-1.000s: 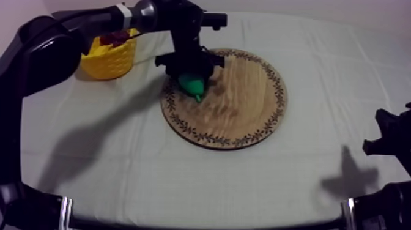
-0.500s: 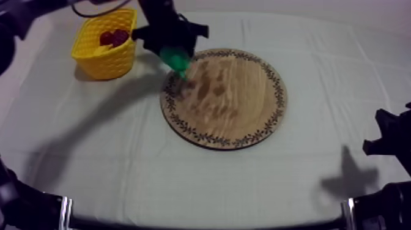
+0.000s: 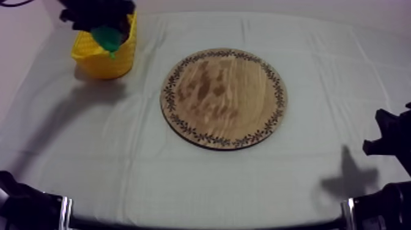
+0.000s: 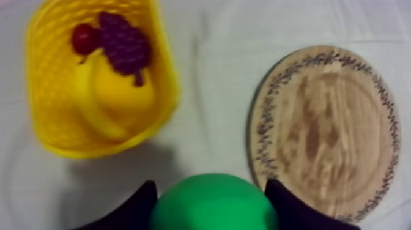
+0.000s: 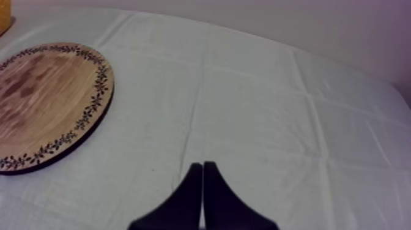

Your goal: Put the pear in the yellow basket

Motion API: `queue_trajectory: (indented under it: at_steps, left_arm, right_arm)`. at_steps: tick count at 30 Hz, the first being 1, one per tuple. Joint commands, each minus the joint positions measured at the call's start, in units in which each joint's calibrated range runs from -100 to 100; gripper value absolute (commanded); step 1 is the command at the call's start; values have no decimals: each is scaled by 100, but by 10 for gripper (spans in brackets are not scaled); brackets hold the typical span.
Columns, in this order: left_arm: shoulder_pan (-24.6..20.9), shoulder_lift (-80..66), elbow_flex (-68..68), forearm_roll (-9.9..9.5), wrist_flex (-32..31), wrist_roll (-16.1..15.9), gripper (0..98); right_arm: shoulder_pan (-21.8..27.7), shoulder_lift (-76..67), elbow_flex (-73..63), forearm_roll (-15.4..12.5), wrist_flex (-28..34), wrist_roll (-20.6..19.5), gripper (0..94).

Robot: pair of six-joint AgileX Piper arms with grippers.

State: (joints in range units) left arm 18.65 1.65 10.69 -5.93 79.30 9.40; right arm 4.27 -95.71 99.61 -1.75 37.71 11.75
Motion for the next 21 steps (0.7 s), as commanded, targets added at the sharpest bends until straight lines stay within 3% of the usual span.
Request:
queue_trajectory:
  at_steps: [1,14,21]
  left_arm:
    - [-177,-520,352,-41,-102,-184,456]
    - [-965,-839,403,-298,-589,-573,439]
    - [-1295,-296,-321,-316,-953,-682,421]
  right_arm:
    - [2,-5,5,2,3,0,5]
    - [2,-5,5,2,3,-1,5]
    - [3,-5,5,2,3,-1,5]
